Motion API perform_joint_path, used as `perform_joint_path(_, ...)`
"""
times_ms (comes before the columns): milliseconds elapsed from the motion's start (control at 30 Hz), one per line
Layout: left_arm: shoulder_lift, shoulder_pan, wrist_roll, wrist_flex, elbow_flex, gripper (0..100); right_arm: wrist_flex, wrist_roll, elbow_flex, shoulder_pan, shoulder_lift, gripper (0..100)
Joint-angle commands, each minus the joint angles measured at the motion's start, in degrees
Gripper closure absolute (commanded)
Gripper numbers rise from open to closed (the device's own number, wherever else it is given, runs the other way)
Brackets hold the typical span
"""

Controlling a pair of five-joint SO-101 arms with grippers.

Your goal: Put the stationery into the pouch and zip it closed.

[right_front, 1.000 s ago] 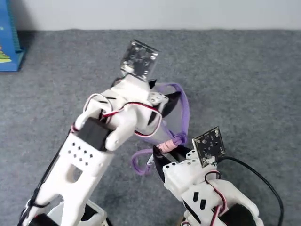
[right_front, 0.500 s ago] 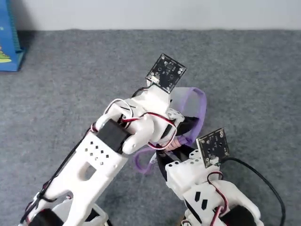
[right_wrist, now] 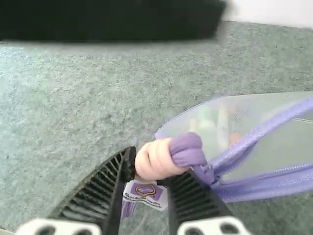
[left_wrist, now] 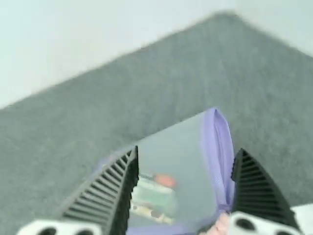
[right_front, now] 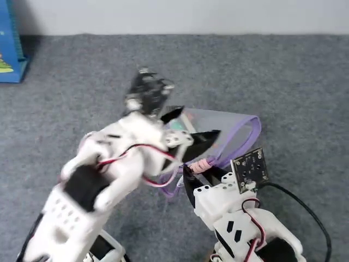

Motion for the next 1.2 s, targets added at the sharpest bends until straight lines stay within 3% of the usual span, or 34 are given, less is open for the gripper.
perform_joint_path(0, -6.0, -2.5, -0.4, 2.5, -2.1, 70, -0.3, 0.2, -0.6, 0.3, 0.3, 99.1)
perform_joint_path(100, -8.1, -5.8, -1.1, 6.8, -2.0, 70, -0.4, 1.2, -0.8, 0.3, 0.3, 99.1)
perform_joint_path(300, -10.0, -7.1, -10.5, 15.2, 0.7, 71, 0.5, 12.7, -2.3, 0.3, 0.3, 99.1)
perform_joint_path(433, -12.8, -7.1, -15.4, 15.7, 7.0, 71, 7.3, 21.6, -7.5, 0.4, 0.9, 99.1)
perform_joint_path(567, -16.6, -7.1, -17.6, 13.3, 13.2, 71, 14.7, 29.4, -10.7, 1.6, 0.9, 99.1)
perform_joint_path(800, -20.8, -6.6, -18.7, 4.7, 26.0, 71, 17.8, 41.1, -12.0, 13.3, 0.9, 99.1)
perform_joint_path(900, -21.2, -6.3, -18.7, 2.2, 29.1, 70, 17.8, 42.5, -15.2, 13.9, 0.9, 99.1)
perform_joint_path(1167, -21.3, 3.9, -15.9, 0.4, 31.6, 70, 17.8, 41.9, -17.1, 13.9, 0.9, 99.1)
